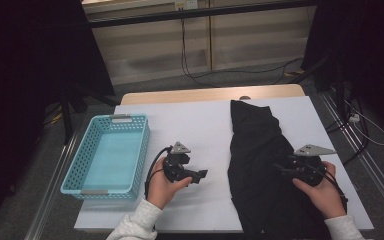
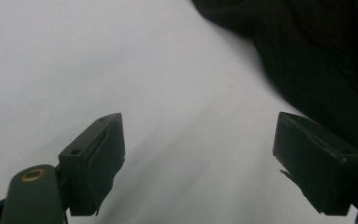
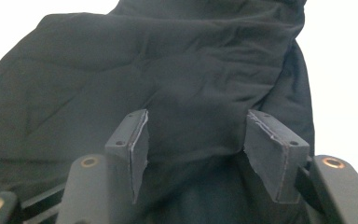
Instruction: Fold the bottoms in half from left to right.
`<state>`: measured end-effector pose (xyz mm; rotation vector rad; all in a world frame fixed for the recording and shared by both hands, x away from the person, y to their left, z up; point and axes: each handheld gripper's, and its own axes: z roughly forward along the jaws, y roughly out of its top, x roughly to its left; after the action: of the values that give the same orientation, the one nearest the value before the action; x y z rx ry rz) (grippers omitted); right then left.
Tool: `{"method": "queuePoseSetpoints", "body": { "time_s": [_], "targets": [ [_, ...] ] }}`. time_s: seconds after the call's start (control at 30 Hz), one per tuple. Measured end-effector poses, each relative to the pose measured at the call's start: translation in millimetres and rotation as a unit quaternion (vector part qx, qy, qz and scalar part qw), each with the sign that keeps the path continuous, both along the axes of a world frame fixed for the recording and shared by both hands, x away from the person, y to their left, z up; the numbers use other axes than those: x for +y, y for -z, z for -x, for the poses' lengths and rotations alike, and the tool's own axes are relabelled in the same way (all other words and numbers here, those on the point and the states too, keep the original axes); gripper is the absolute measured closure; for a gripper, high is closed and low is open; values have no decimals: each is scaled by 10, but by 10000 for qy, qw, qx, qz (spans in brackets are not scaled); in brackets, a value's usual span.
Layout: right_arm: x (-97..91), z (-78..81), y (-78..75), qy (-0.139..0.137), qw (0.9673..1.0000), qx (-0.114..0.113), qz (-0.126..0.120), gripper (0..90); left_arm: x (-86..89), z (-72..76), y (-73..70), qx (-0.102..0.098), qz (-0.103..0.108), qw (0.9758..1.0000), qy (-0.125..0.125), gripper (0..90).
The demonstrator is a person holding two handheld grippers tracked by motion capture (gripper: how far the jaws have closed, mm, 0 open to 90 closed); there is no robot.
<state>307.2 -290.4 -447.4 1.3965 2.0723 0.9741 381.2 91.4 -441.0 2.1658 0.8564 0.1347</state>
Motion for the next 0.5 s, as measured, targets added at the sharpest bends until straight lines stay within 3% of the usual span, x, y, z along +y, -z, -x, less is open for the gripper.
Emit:
{"method": "queuePoseSetpoints", "body": {
  "time_s": [0.37,0.5],
  "targets": [
    [33,157,-6,85,9999,-52,-32,485,27,12,-54,-67,28,9999,-93,168],
    [129,149,-8,-114,9999,-85,-7,488,60,-9,-44,-70,27,9999,-152,160]
  ]
}}
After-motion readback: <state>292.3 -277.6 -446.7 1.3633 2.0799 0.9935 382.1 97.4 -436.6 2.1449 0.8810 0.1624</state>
